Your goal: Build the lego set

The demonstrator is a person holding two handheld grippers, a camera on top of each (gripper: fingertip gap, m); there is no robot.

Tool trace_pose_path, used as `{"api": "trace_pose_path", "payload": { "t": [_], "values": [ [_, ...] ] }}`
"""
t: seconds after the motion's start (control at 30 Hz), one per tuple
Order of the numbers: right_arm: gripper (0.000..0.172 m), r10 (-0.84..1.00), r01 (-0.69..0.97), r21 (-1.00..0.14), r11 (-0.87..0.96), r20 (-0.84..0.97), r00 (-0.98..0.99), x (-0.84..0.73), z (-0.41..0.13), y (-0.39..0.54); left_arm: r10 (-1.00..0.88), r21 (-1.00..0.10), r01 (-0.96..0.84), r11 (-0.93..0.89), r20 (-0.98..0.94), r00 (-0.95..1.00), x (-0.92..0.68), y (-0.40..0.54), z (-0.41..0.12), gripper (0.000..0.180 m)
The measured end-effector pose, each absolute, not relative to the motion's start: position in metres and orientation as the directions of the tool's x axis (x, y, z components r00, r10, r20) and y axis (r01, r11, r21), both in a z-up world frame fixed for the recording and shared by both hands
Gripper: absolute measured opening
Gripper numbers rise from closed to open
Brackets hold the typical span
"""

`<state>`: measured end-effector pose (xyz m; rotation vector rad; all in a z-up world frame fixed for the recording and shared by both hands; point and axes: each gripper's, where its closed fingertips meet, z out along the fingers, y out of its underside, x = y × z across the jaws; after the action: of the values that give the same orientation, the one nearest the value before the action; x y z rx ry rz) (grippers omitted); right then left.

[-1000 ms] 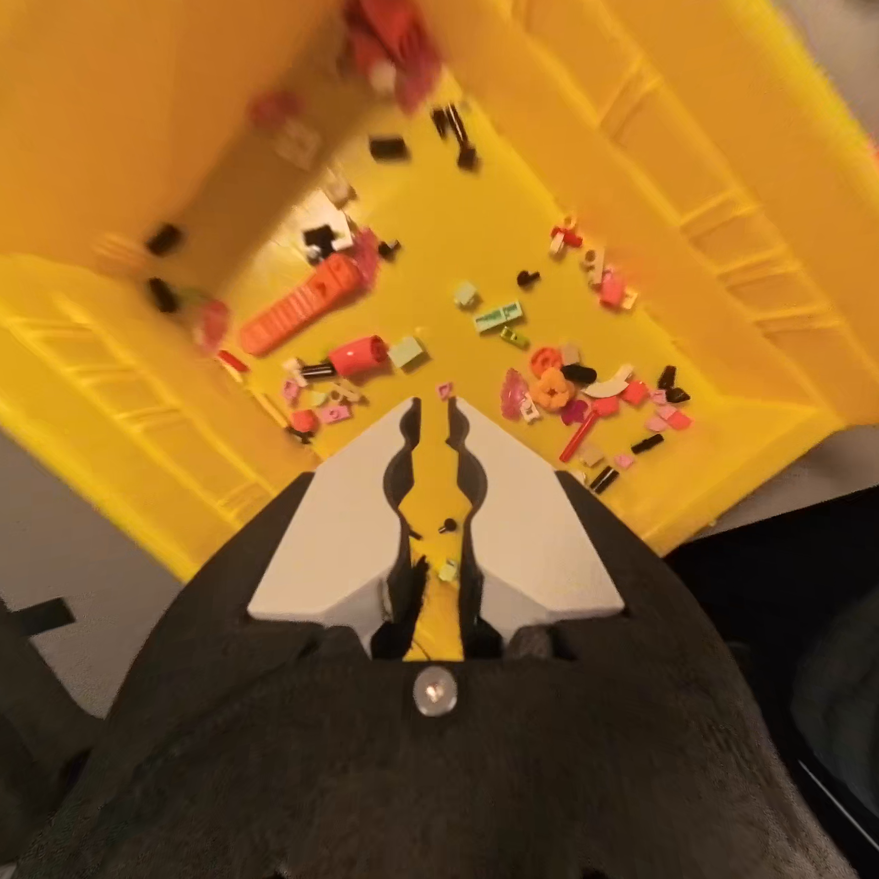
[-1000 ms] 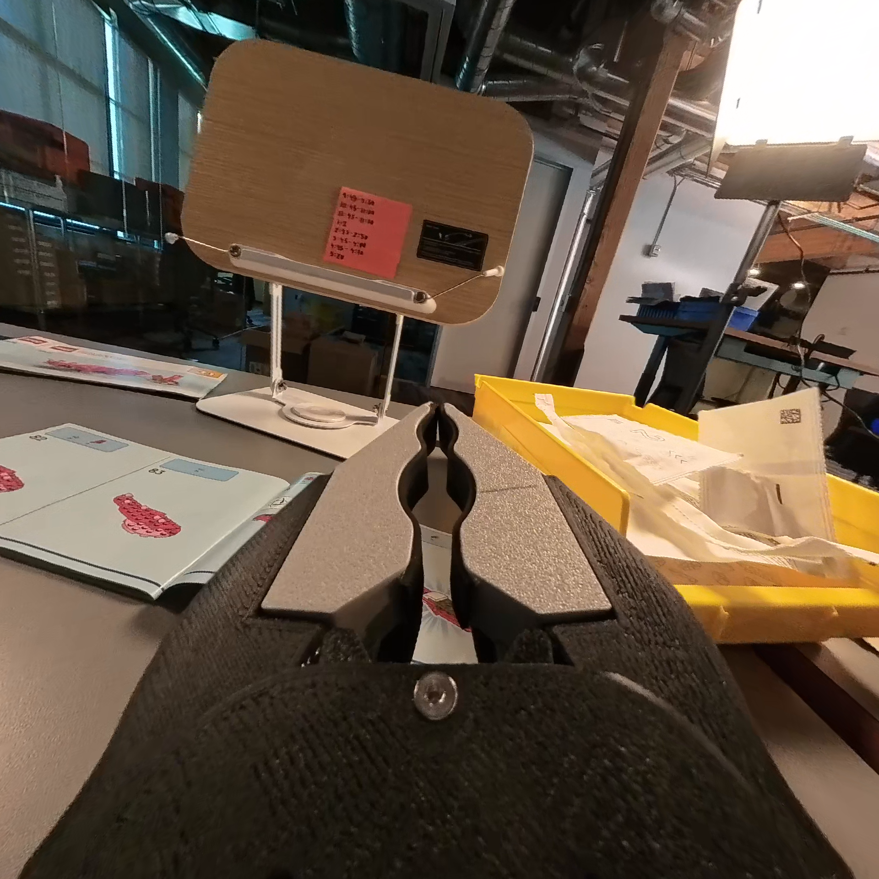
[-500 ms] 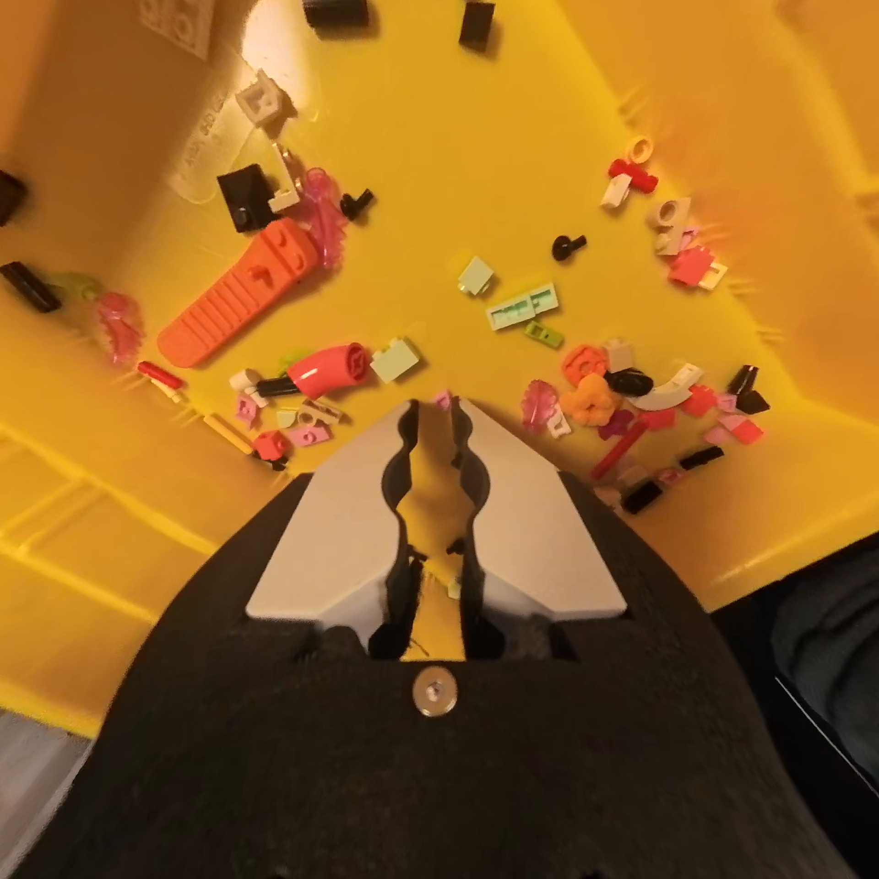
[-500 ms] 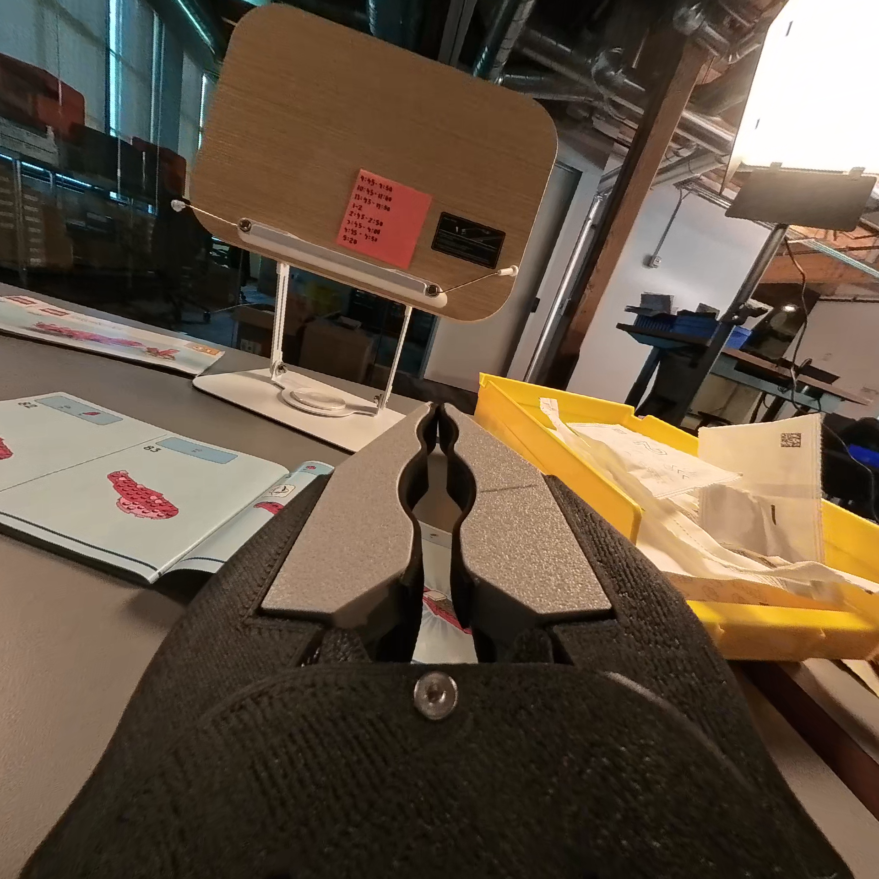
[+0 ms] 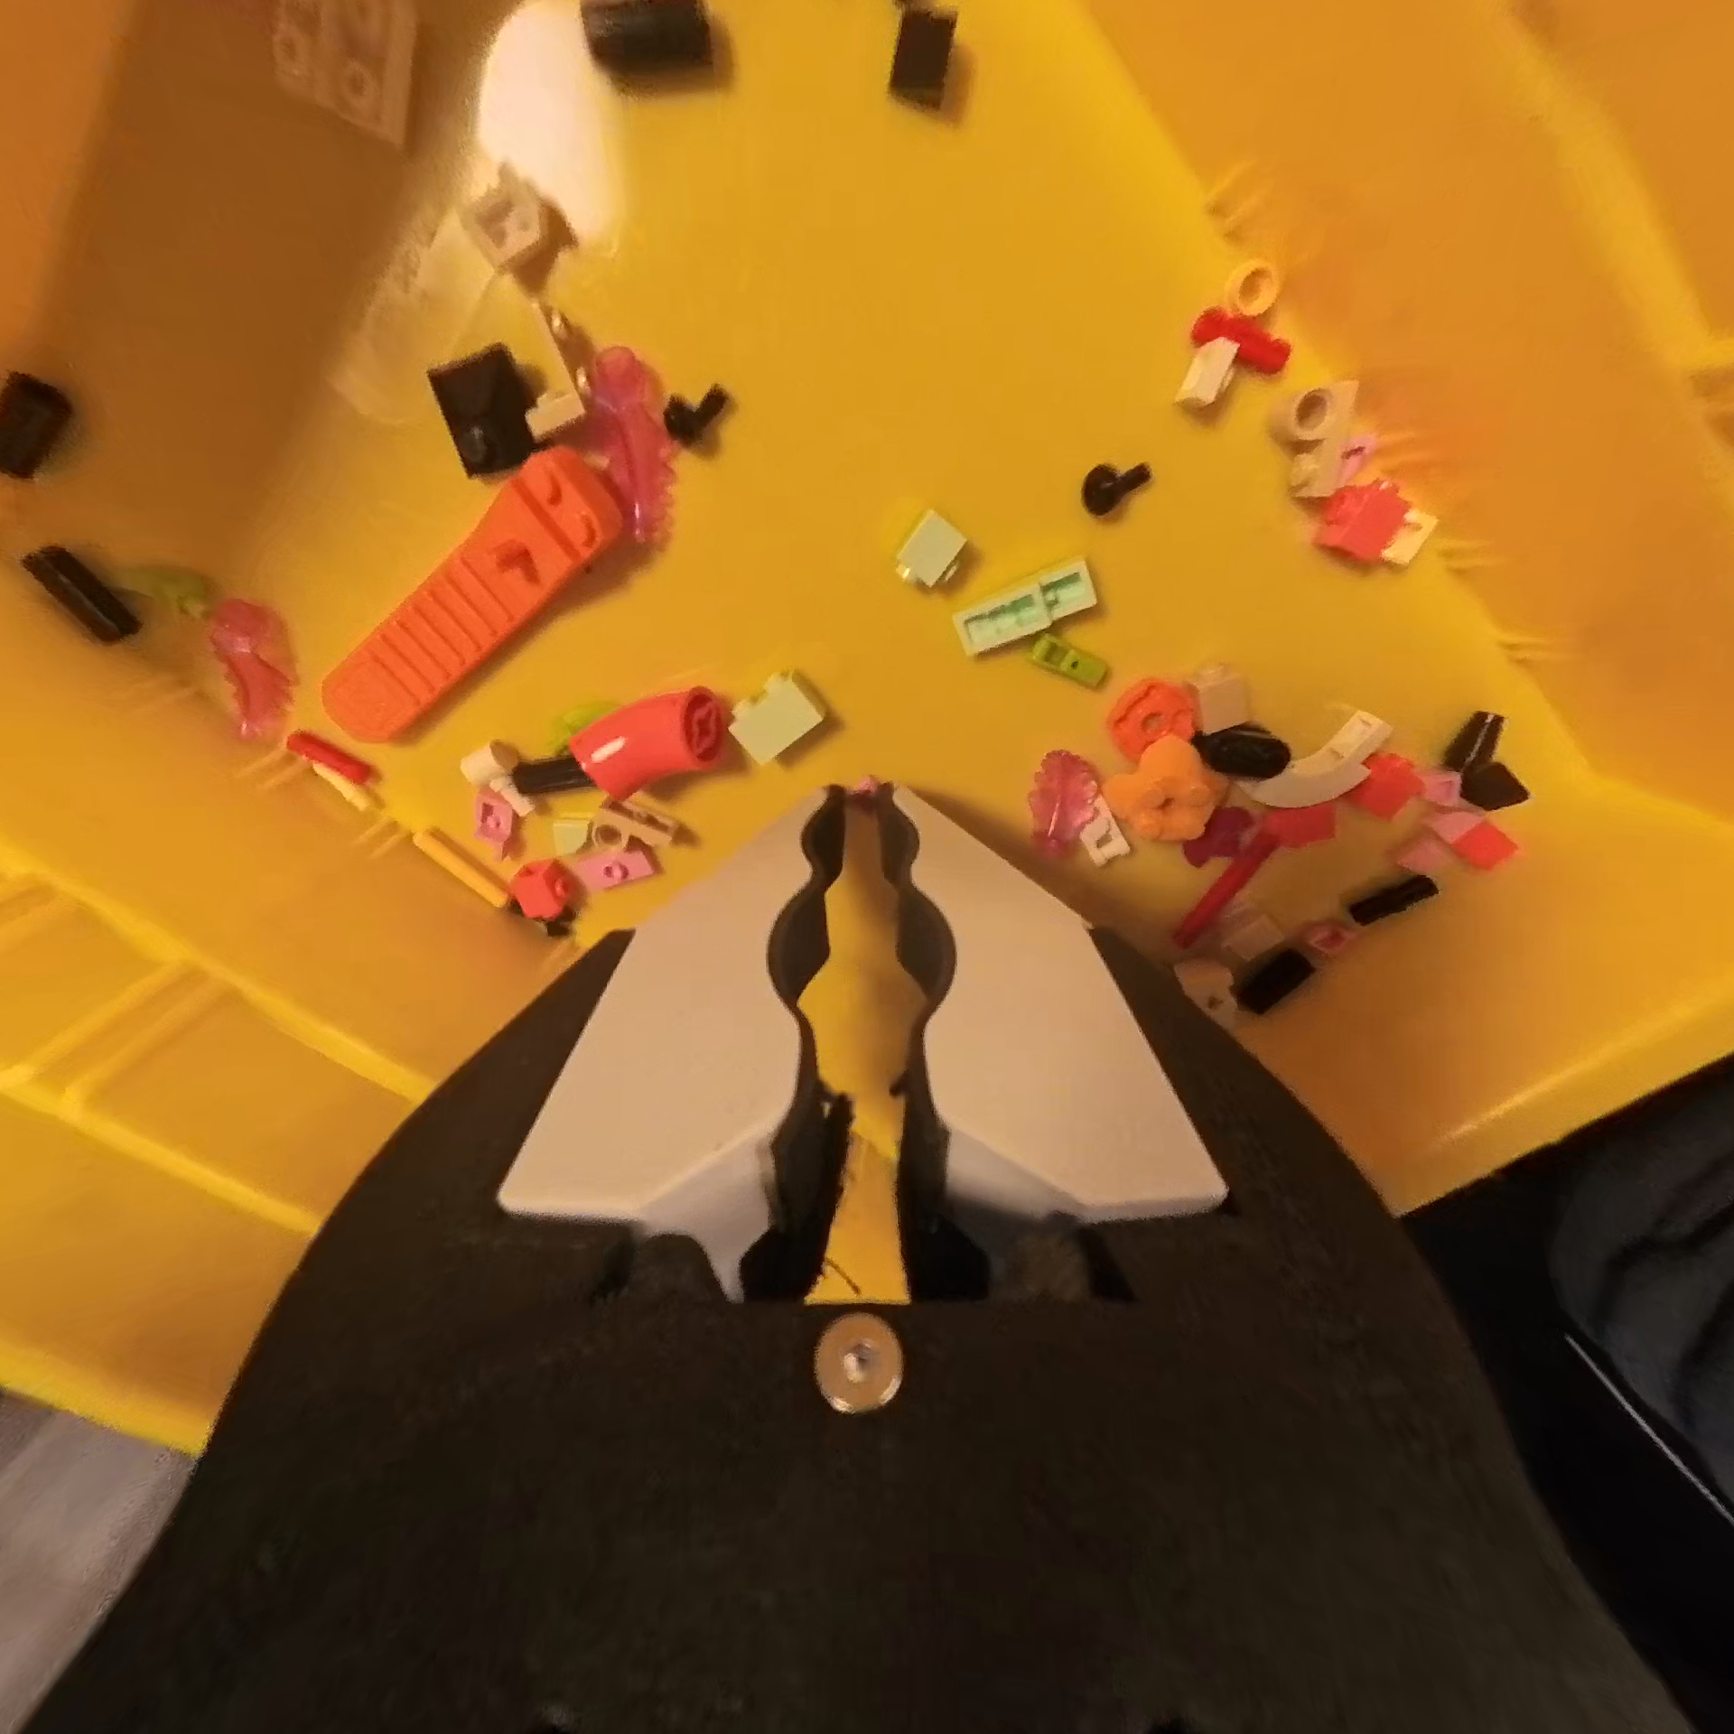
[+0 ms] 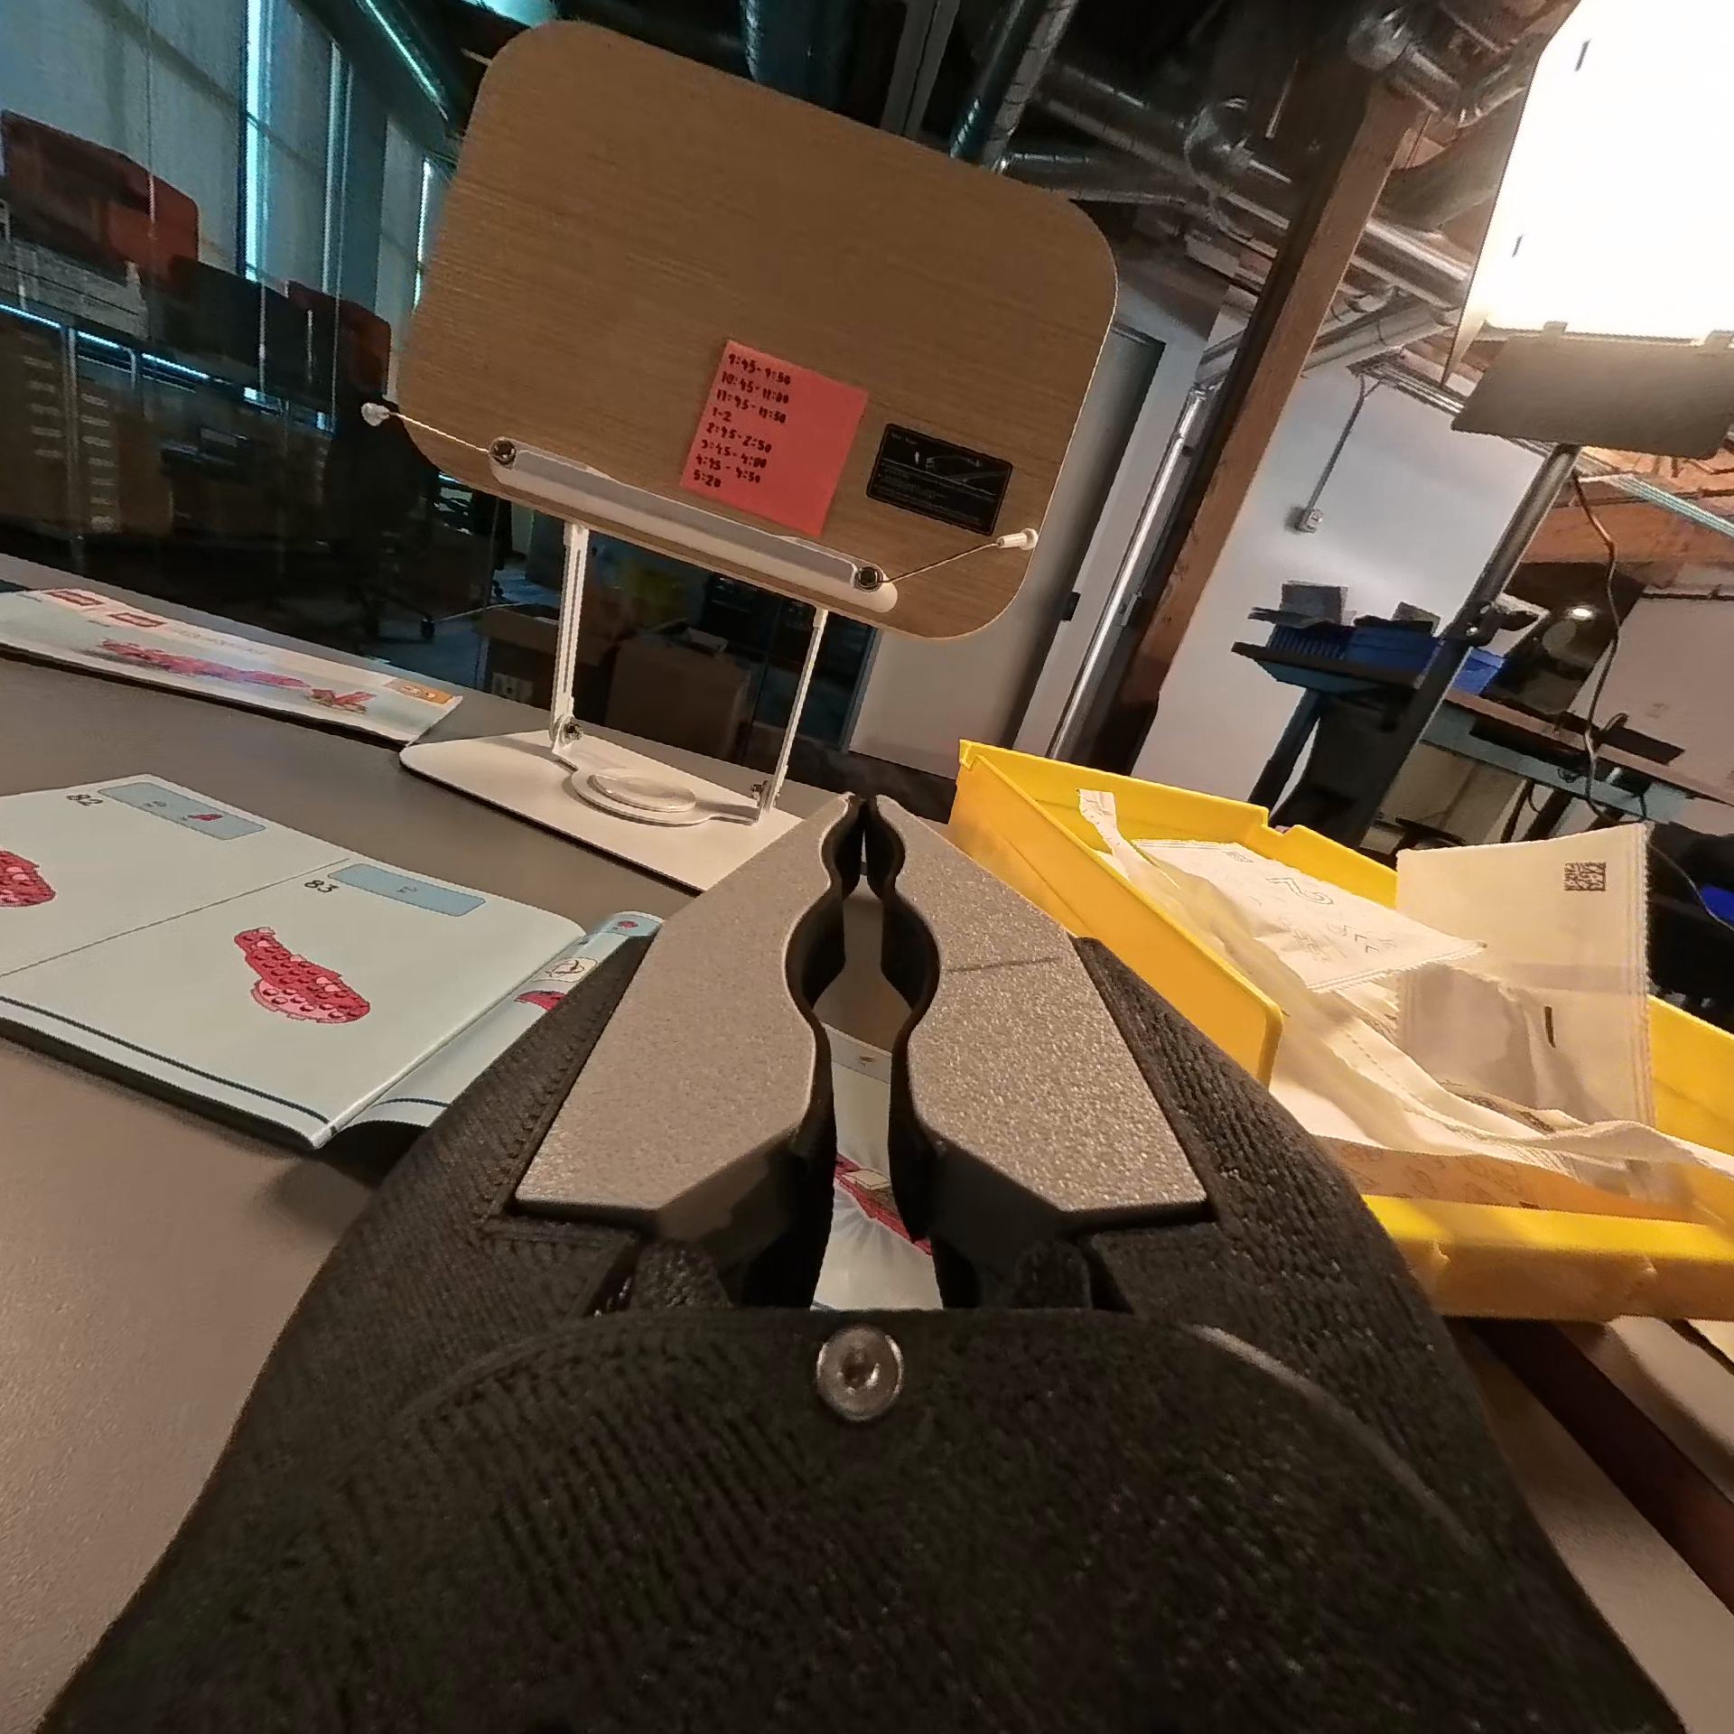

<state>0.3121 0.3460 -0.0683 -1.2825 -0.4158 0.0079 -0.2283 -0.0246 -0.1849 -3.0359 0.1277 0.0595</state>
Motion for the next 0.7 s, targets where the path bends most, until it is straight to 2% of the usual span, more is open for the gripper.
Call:
{"api": "trace_pose_path", "payload": {
  "t": [0.07, 0.13, 0.2, 0.3, 0.4, 0.47, 0.53, 0.63, 0.7],
  "values": [
    [0.0, 0.237, 0.218, -0.93, 0.295, 0.292, 0.926, 0.312, -0.068, 0.346, -0.086, -0.235, -0.091, -0.968, -0.03, 0.996, -0.229, -0.005, -0.175, 0.005],
    [0.0, 0.247, 0.21, -0.932, 0.294, 0.286, 0.926, 0.311, -0.068, 0.346, -0.032, -0.427, -0.045, -0.903, -0.037, 0.999, -0.233, 0.019, -0.146, 0.005],
    [0.0, 0.266, 0.2, -0.935, 0.293, 0.281, 0.922, 0.309, -0.069, 0.345, -0.042, -0.633, -0.044, -0.773, -0.019, 0.999, -0.215, 0.041, -0.099, 0.005],
    [0.0, 0.263, 0.208, -0.933, 0.294, 0.288, 0.921, 0.308, -0.069, 0.345, -0.125, -0.821, -0.124, -0.556, -0.065, 0.99, -0.16, 0.054, -0.037, 0.005],
    [0.0, 0.255, 0.215, -0.931, 0.294, 0.293, 0.921, 0.308, -0.069, 0.345, -0.293, -0.872, -0.206, -0.444, -0.075, 0.953, -0.074, 0.058, -0.021, 0.005],
    [0.0, 0.25, 0.214, -0.932, 0.293, 0.291, 0.923, 0.309, -0.069, 0.345, -0.455, -0.867, -0.264, -0.423, -0.049, 0.889, -0.004, 0.059, -0.038, 0.005],
    [0.0, 0.25, 0.214, -0.932, 0.294, 0.291, 0.923, 0.31, -0.069, 0.345, -0.629, -0.859, -0.285, -0.426, 0.055, 0.775, 0.067, 0.055, -0.061, 0.005],
    [0.0, 0.248, 0.228, -0.928, 0.295, 0.305, 0.92, 0.308, -0.069, 0.345, -0.692, -0.828, -0.298, -0.476, 0.143, 0.708, 0.129, 0.064, -0.098, 0.005],
    [0.0, 0.247, 0.243, -0.924, 0.296, 0.32, 0.915, 0.306, -0.07, 0.344, -0.68, -0.78, -0.379, -0.498, 0.08, 0.728, 0.14, 0.075, -0.127, 0.005]
  ]
}}
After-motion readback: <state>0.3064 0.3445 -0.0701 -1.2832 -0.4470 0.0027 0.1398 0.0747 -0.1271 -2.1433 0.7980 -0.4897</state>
